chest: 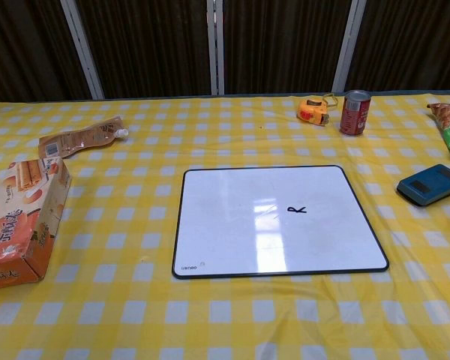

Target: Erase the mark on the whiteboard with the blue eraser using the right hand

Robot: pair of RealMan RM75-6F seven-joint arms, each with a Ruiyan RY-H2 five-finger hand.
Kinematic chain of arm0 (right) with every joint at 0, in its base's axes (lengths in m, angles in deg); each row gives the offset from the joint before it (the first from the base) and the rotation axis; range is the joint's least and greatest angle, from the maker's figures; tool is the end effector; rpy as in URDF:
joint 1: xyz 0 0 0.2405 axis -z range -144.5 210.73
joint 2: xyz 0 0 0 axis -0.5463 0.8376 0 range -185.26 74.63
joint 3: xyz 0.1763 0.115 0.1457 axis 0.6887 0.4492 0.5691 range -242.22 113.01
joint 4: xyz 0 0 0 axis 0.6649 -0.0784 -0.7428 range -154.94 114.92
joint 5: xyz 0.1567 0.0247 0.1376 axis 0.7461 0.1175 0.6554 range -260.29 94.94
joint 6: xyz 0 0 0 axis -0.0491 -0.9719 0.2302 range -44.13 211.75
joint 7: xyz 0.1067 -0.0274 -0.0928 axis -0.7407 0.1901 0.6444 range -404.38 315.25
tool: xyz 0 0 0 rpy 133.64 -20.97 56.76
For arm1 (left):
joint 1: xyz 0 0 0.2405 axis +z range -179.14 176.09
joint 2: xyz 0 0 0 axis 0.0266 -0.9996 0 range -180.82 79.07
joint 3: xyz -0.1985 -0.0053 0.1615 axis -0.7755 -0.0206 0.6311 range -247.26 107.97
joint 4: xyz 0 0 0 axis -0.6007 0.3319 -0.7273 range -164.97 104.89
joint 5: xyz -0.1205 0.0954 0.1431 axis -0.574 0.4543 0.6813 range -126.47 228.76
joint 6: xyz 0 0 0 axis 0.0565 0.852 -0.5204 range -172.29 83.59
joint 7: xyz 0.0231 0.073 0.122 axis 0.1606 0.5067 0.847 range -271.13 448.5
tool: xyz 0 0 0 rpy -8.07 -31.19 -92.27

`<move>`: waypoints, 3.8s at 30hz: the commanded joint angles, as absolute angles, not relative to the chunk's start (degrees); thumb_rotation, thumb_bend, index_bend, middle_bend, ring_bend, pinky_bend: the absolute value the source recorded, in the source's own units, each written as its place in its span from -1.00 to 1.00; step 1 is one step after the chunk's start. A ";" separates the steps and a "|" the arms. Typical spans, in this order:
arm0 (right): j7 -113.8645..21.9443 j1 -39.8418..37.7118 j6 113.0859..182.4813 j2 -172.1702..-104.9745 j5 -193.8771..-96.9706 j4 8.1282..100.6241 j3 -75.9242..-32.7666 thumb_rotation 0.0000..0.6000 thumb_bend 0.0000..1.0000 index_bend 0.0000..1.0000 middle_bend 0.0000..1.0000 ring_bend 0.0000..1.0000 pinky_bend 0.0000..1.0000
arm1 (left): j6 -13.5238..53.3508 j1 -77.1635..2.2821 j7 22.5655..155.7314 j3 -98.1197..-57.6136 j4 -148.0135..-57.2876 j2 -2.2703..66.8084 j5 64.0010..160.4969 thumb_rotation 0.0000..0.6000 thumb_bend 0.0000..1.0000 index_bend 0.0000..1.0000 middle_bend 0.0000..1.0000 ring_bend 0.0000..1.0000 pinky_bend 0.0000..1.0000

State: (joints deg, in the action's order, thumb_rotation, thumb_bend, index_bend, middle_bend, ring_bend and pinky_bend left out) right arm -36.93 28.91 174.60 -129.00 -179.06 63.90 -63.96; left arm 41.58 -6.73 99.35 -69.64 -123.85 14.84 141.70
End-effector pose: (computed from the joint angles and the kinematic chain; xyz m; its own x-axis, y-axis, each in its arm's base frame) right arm -0.2982 -0.1678 0.1156 0.4940 0.0758 0.8661 -0.8498 -0.1684 0.4994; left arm -0.2948 0.1710 0.1389 0.5210 0.0209 0.8533 0.8503 -0.1002 -0.5167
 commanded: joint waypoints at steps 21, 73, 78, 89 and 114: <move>-39.42 23.09 168.62 -127.18 -179.51 63.34 -61.66 1.00 -0.74 -0.77 -0.98 -1.00 -1.00 | 40.47 -7.22 98.68 -70.18 -123.44 14.82 140.31 1.00 -1.00 -1.00 -1.00 -1.00 -1.00; -21.65 -3.06 127.97 -137.31 -155.56 45.69 -58.45 1.00 -0.73 -0.51 -0.83 -0.99 -0.92 | 36.30 -9.50 101.23 -71.61 -121.97 16.44 135.38 1.00 -1.00 -1.00 -1.00 -1.00 -1.00; -22.24 -3.34 128.39 -138.21 -155.47 43.82 -58.73 1.00 -0.73 -0.48 -0.80 -0.99 -0.92 | 36.25 -9.59 101.36 -71.63 -121.94 16.50 135.21 1.00 -1.00 -1.00 -1.00 -1.00 -1.00; -23.26 -3.75 128.74 -139.14 -155.52 41.88 -59.51 1.00 -0.73 -0.29 -0.71 -0.94 -0.89 | 36.02 -9.77 101.57 -71.58 -121.93 16.53 134.85 1.00 -1.00 -1.00 -1.00 -1.00 -1.00; -36.91 -2.37 139.91 -139.95 -162.01 45.14 -58.39 1.00 -0.62 0.65 0.40 0.43 0.47 | 35.54 -10.12 101.28 -71.49 -121.63 16.79 134.36 1.00 -1.00 -1.00 -1.00 -1.00 -1.00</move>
State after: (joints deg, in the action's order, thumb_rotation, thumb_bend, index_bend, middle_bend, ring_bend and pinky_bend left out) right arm -36.05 -2.73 138.08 -140.99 -161.48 41.99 -59.09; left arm 35.56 -10.11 101.29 -71.48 -121.64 16.78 134.37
